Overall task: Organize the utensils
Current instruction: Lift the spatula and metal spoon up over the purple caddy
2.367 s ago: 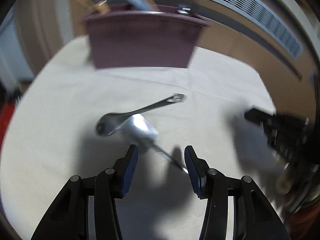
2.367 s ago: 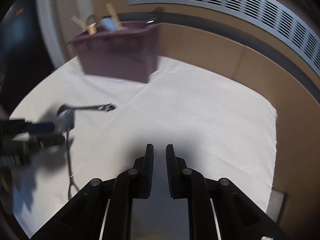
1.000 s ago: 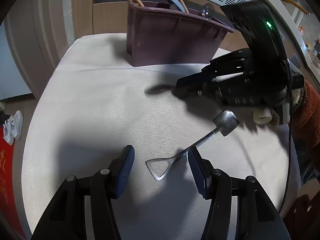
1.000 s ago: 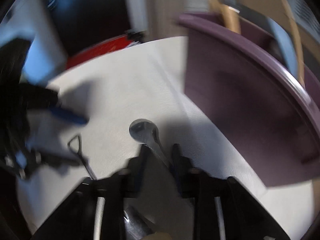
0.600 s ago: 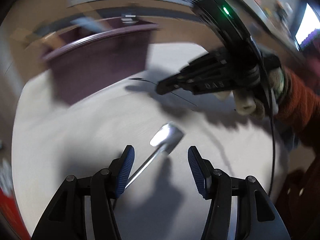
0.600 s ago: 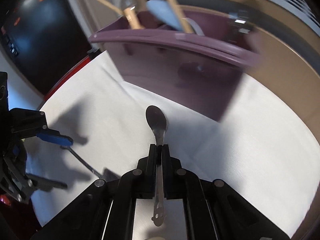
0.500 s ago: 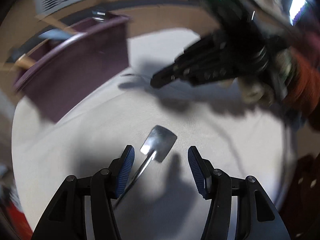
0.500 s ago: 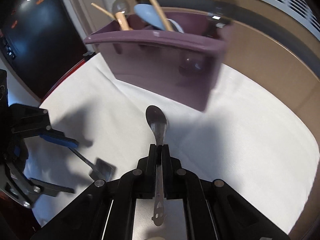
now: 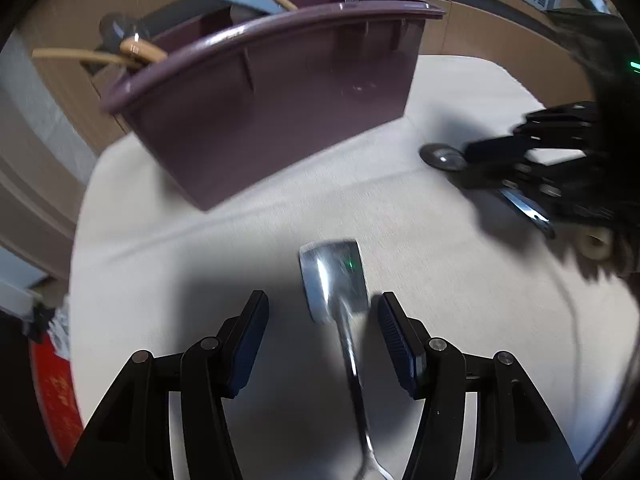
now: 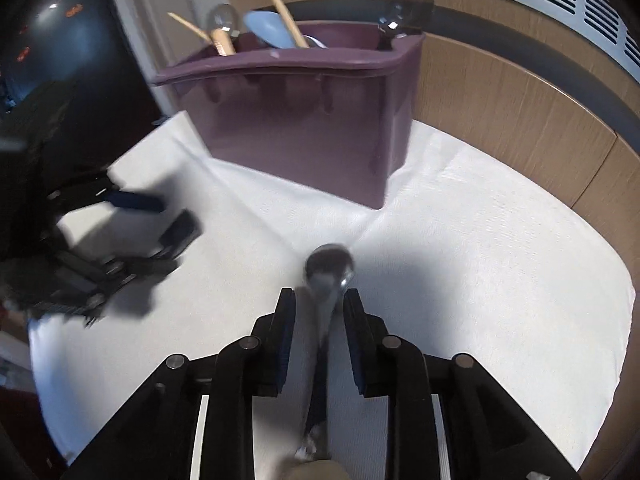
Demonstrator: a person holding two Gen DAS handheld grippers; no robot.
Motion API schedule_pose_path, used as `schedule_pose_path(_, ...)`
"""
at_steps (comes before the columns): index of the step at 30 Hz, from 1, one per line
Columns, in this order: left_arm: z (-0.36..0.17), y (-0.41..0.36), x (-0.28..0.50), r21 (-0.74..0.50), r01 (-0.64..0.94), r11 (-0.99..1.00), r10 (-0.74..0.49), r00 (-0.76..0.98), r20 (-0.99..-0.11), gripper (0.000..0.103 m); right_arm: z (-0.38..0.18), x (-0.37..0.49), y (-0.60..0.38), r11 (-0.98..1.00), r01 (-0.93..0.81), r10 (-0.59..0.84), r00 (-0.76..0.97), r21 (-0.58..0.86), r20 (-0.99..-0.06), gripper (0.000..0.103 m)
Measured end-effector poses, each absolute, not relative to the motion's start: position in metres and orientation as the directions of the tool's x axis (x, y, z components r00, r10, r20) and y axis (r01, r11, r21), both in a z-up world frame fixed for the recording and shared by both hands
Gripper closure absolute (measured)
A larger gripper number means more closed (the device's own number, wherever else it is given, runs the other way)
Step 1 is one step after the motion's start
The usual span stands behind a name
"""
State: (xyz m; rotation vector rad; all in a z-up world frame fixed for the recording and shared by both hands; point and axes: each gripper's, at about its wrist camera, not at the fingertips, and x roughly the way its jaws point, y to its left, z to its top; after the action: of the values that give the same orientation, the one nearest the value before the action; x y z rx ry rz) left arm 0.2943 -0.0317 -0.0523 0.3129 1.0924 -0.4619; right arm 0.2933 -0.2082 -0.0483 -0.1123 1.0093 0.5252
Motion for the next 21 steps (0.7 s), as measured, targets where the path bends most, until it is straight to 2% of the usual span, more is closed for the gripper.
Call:
schedule_pose_path(3, -0.052, -0.028, 0.292, -0.016, 0.475, 0.880, -0.215, 0.368, -0.905, 0.044, -0.052, 0.314, -0.197, 0.886, -0.443, 0.350, 0.445, 0.137, -0.824, 0.078)
schedule_pose_path(5, -0.052, -0.031, 0.297, -0.031, 0.444, 0.895, -0.212, 0.365, -0.906, 0.044, -0.052, 0.318, -0.192, 0.894, -0.426, 0.345, 0.454, 0.139, -0.822, 0.073)
schedule_pose_path(7, -0.052, -0.034, 0.295, -0.027, 0.423, 0.906, -0.200, 0.370, -0.907, 0.044, -0.053, 0.321, -0.187, 0.888, -0.422, 0.374, 0.433, 0.182, -0.820, 0.049)
schedule_pose_path(8, -0.053, -0.035, 0.296, -0.022, 0.410, 0.912, -0.191, 0.377, -0.906, 0.044, -0.053, 0.323, -0.181, 0.887, -0.424, 0.375, 0.426, 0.185, -0.824, 0.046)
schedule_pose_path(11, -0.053, -0.029, 0.300, -0.034, 0.349, 0.937, -0.175, 0.380, -0.908, 0.045, -0.053, 0.316, -0.163, 0.880, -0.470, 0.300, 0.435, 0.070, -0.849, 0.041)
schedule_pose_path(14, -0.052, -0.030, 0.304, -0.042, 0.307, 0.951, -0.164, 0.385, -0.908, 0.046, -0.051, 0.318, -0.163, 0.879, -0.471, 0.303, 0.424, 0.078, -0.853, 0.044)
schedule_pose_path(15, -0.052, -0.031, 0.305, -0.036, 0.300, 0.953, -0.157, 0.391, -0.907, 0.046, -0.050, 0.319, -0.167, 0.885, -0.457, 0.307, 0.431, 0.088, -0.849, 0.054)
schedule_pose_path(16, -0.052, -0.032, 0.306, -0.034, 0.291, 0.956, -0.152, 0.395, -0.906, 0.046, -0.049, 0.319, -0.170, 0.896, -0.439, 0.290, 0.453, 0.072, -0.843, 0.070)
schedule_pose_path(17, -0.053, -0.030, 0.309, -0.034, 0.285, 0.958, -0.150, 0.396, -0.906, 0.048, -0.049, 0.318, -0.171, 0.900, -0.432, 0.272, 0.468, 0.050, -0.841, 0.076)
schedule_pose_path(18, -0.052, -0.031, 0.309, -0.032, 0.283, 0.958, -0.149, 0.402, -0.904, 0.049, -0.047, 0.317, -0.172, 0.899, -0.436, 0.258, 0.478, 0.028, -0.840, 0.077)
schedule_pose_path(21, -0.051, -0.035, 0.309, -0.030, 0.292, 0.956, -0.158, 0.425, -0.891, 0.071, -0.037, 0.307, -0.180, 0.912, -0.409, 0.257, 0.497, 0.037, -0.829, 0.077)
